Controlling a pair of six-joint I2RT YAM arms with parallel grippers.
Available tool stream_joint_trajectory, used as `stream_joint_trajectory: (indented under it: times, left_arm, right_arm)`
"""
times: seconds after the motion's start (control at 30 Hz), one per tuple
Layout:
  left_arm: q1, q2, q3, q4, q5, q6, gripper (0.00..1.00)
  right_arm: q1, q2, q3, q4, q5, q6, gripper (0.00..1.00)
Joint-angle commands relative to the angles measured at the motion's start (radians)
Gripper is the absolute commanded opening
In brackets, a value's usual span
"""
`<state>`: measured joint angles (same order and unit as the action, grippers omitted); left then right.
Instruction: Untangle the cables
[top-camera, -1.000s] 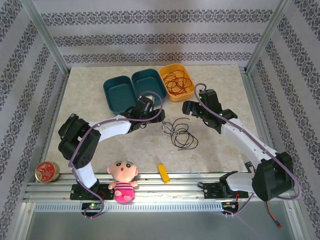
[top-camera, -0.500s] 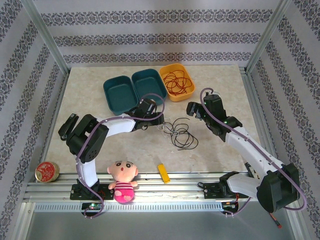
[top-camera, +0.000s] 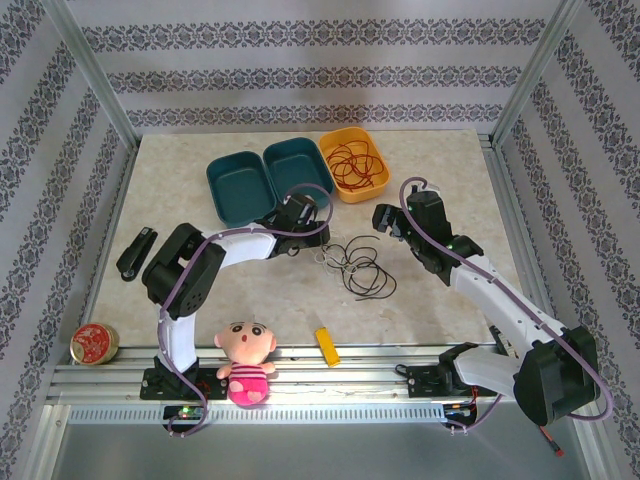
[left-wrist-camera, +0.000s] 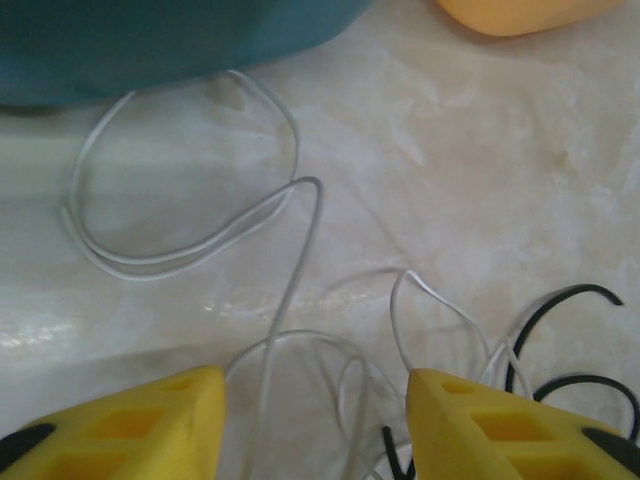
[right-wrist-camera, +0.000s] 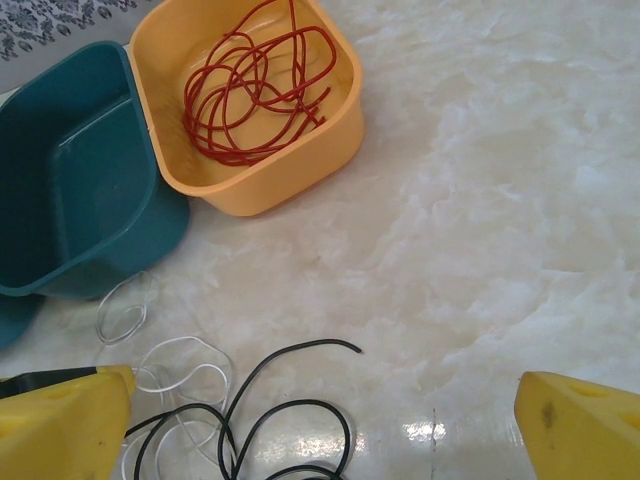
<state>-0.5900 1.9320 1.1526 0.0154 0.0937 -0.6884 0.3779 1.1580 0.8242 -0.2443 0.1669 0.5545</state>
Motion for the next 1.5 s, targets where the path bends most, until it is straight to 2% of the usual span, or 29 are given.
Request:
stream_joint_trajectory:
  times: [0.0,0.2,0.37,0.53,0.73,0.9,1.27,1.47]
  left_arm:
    - [0.016,0.019,0.028,0.016,-0.004,0.003,0.39]
    - [0.016,-0.032,0.019,-0.01,-0.007,0.024,0.11]
    - [0.008,-0.144,-0.025,-0.039,0.026,0.047,0.0]
    - [-0.023,-0.286,-0.064,-0.127,0.034,0.106,0.0]
    - [-0.033,-0.484,-0.099,-0.189,0.069,0.151,0.0]
    - [-0.033,-0.611,-0.063,-0.21,0.113,0.184,0.0]
    - [-0.032,-0.746,0.11,-0.256,0.087,0.276,0.0]
    - [-0.03,-0.741,0.244,-0.294,0.075,0.34,0.0]
  right_arm:
    - [0.007,-0.015,-0.012,0.018,-0.009,0.017,0.98]
    - [0.007,-0.01,-0.012,0.024,-0.01,0.014,0.98]
    - [0.007,0.003,-0.012,0.024,-0.009,0.017,0.98]
    - [0.006,-0.003,-0.018,-0.007,0.087,0.055,0.98]
    - [0.006,0.006,-0.021,-0.005,0.07,0.059,0.98]
    - [0.007,0.017,-0.021,0.017,0.034,0.059,0.98]
    - [0.043,0.009,-0.045,0.159,-0.097,-0.012,0.97]
    - [0.079,-0.014,-0.056,0.19,-0.091,-0.06,0.96]
